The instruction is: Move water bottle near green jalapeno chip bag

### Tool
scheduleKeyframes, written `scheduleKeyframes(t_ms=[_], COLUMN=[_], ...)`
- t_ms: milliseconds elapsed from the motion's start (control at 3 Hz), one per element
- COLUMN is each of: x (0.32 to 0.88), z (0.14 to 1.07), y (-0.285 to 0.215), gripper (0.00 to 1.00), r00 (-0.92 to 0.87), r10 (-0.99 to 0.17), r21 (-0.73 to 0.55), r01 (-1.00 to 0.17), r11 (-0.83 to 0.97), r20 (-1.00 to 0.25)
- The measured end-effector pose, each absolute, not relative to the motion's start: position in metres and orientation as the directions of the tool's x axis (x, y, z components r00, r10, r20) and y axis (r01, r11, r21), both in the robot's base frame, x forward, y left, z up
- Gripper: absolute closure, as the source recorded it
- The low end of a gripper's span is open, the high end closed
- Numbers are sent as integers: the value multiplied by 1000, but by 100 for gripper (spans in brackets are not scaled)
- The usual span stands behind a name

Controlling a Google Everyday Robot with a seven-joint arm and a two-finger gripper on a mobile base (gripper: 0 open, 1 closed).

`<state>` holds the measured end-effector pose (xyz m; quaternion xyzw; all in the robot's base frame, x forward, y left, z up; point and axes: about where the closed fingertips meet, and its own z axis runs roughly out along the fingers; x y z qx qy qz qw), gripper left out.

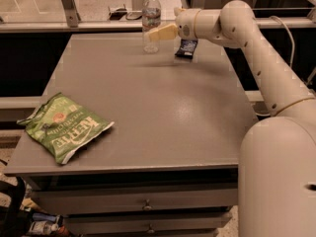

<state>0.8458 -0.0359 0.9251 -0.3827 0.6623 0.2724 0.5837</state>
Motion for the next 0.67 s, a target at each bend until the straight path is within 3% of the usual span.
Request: scheduleKeyframes(t_ms=[667], x=[854], z=[930], y=[-18], gripper=[0], r00=[-4], r10=[-162], r21=[-86], r01=[-838], r11=[539], r20=[-987])
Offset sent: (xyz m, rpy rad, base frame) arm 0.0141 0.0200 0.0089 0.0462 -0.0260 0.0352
